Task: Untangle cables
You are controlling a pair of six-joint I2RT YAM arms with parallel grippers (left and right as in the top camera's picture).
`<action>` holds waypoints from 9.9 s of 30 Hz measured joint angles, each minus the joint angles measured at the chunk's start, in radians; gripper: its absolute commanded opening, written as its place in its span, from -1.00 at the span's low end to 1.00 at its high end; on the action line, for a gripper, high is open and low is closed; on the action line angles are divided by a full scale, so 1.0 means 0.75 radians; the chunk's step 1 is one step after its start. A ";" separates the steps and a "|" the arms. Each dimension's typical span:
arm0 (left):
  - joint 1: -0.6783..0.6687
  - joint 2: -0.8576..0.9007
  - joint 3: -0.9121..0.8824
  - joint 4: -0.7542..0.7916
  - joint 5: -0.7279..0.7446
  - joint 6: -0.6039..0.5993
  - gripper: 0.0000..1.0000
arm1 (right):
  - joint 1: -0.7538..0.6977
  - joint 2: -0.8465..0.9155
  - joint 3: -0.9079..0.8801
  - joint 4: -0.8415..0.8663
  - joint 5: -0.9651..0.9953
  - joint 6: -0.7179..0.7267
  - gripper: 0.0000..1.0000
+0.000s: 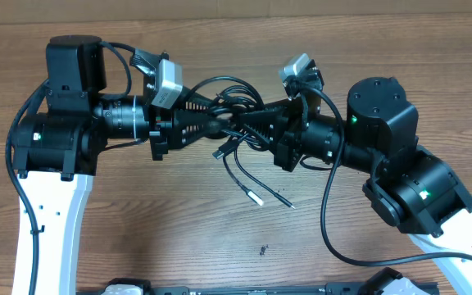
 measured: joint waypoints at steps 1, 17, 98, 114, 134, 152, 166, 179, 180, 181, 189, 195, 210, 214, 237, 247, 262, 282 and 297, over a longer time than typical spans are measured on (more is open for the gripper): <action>-0.002 0.000 0.000 0.002 -0.001 0.002 0.85 | 0.001 0.000 0.000 -0.002 -0.002 -0.001 -0.92; -0.002 -0.001 0.000 -0.013 -0.013 -0.007 0.99 | 0.003 -0.010 0.000 0.157 0.338 0.092 -0.92; -0.227 -0.008 0.005 0.180 -0.610 -0.339 -0.92 | 0.003 -0.207 -0.008 -0.198 0.611 -0.092 0.54; -0.051 -0.008 0.005 0.164 -0.338 -0.306 -0.91 | 0.003 -0.206 -0.008 -0.259 0.637 -0.066 0.25; -0.051 -0.008 0.005 0.369 -0.237 -0.492 -0.91 | 0.003 -0.165 -0.008 -0.287 0.380 -0.047 0.26; -0.051 -0.008 0.005 0.402 -0.425 -0.702 -0.92 | 0.003 -0.165 -0.008 -0.266 0.266 -0.048 0.27; -0.080 -0.008 0.005 0.435 -0.403 -0.777 -0.91 | 0.003 -0.165 -0.008 -0.261 0.263 -0.062 0.01; -0.109 -0.008 0.005 0.404 -0.319 -0.802 -0.91 | 0.003 -0.165 -0.008 -0.194 0.263 -0.106 -0.73; -0.115 -0.008 0.005 0.404 -0.319 -0.802 -0.92 | 0.003 -0.165 -0.007 -0.194 0.263 -0.105 -0.81; -0.119 -0.008 0.005 0.404 -0.319 -0.802 -0.91 | 0.003 -0.165 -0.007 -0.193 0.262 -0.111 -0.92; -0.124 -0.008 0.005 0.402 -0.346 -0.802 -0.92 | 0.003 -0.165 -0.007 -0.220 0.258 -0.114 -0.92; -0.121 -0.008 0.005 0.398 -0.409 -0.858 -0.91 | 0.003 -0.157 -0.007 -0.266 0.256 -0.114 -0.92; 0.022 -0.008 0.005 0.344 -0.834 -1.316 -0.92 | 0.002 -0.145 -0.007 -0.240 0.194 -0.114 -0.91; 0.022 -0.008 0.005 0.344 -0.807 -1.333 -0.91 | 0.002 -0.145 -0.007 -0.248 0.238 -0.118 -0.11; -0.013 -0.008 0.005 0.267 -0.373 -1.334 -0.91 | 0.002 -0.083 -0.007 -0.109 0.424 -0.187 -0.32; -0.054 -0.008 0.005 0.262 -0.410 -1.334 -0.92 | 0.008 -0.058 -0.007 -0.079 0.418 -0.187 -0.92; 0.021 -0.008 0.005 0.247 -0.645 -1.622 -0.92 | 0.008 -0.131 -0.007 -0.132 0.394 -0.183 -0.92; 0.075 -0.007 0.005 0.218 -0.682 -1.718 -0.92 | 0.008 -0.239 -0.007 -0.179 0.458 -0.186 0.29; -0.055 -0.007 0.005 0.167 -0.547 -1.712 -0.92 | 0.008 -0.071 -0.007 -0.142 0.489 -0.190 -0.60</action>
